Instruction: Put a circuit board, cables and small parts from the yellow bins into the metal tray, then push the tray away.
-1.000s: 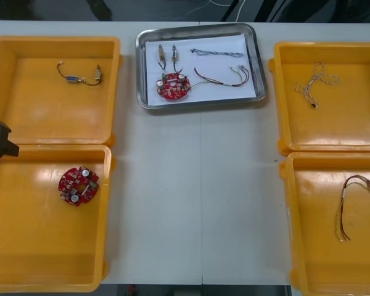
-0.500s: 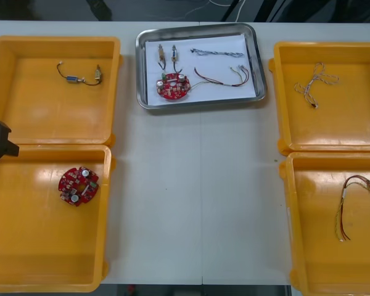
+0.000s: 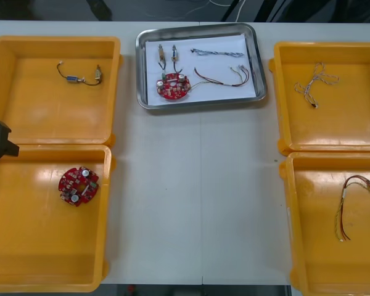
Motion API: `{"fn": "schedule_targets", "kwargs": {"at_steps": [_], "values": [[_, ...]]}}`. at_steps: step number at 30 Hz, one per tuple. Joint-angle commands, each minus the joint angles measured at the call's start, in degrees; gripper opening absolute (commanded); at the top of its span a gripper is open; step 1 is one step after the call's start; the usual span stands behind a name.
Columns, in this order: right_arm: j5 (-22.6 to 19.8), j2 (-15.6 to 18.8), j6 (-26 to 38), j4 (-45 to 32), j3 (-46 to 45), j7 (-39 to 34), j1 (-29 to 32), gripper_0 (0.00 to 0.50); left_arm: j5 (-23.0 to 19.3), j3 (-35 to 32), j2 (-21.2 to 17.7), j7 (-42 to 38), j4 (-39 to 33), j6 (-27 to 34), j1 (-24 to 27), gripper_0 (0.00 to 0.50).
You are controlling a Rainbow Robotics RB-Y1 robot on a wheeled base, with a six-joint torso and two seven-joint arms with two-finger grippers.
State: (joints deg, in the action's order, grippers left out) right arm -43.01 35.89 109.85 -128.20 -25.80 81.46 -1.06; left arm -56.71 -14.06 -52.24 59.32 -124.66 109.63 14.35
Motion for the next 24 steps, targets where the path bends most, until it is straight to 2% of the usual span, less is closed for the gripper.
{"fn": "schedule_targets", "kwargs": {"at_steps": [1,24], "values": [[-0.6,2.3,0.1,-1.9,-0.7,2.2,-0.7,0.500,-0.4,-1.8,-2.2,2.9,-1.5,0.4,-0.9,0.500],[-0.7,2.3,0.2,-2.0,-0.7,1.1,-0.6,0.500,-0.4,-1.8,-2.2,2.9,-1.5,0.4,-0.9,0.500]]}}
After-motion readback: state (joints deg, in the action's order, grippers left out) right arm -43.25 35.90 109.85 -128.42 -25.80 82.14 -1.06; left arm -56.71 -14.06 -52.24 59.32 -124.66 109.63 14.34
